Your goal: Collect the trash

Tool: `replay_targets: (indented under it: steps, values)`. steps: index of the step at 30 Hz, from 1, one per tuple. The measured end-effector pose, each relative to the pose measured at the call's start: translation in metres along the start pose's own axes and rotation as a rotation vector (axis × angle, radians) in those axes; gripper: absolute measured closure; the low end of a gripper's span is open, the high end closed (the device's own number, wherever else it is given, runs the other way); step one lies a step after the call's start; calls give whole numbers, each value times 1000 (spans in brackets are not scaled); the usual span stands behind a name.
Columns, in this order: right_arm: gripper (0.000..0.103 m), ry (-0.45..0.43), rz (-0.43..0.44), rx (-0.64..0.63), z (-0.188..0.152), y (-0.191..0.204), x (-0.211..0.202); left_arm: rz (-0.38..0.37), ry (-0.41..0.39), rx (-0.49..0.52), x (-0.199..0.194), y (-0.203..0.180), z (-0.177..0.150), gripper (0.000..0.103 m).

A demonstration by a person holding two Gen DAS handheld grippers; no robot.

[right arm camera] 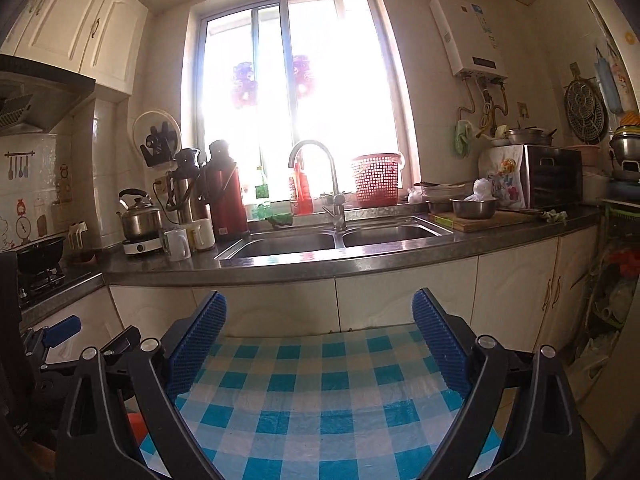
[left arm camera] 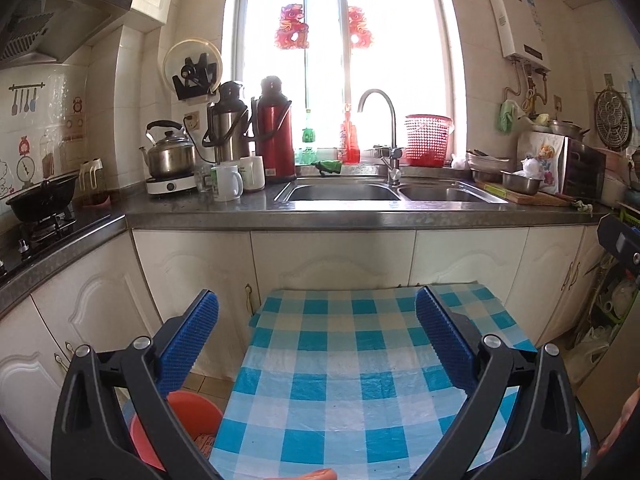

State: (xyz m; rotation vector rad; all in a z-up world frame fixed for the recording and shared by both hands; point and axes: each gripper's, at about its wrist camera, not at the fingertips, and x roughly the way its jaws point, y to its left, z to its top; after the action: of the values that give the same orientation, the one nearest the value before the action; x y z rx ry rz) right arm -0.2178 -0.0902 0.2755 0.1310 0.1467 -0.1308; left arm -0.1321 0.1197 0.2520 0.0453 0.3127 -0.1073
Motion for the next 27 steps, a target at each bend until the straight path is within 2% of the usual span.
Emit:
replay_targets:
  steps: [15,27]
  values:
    - [9,-97,-8,-44,12,19,-37,14,-77,-18,-41,14,9,4]
    - [9,-109,23,-85,8,41,-43,37,-88,-44,-55,32,6,4]
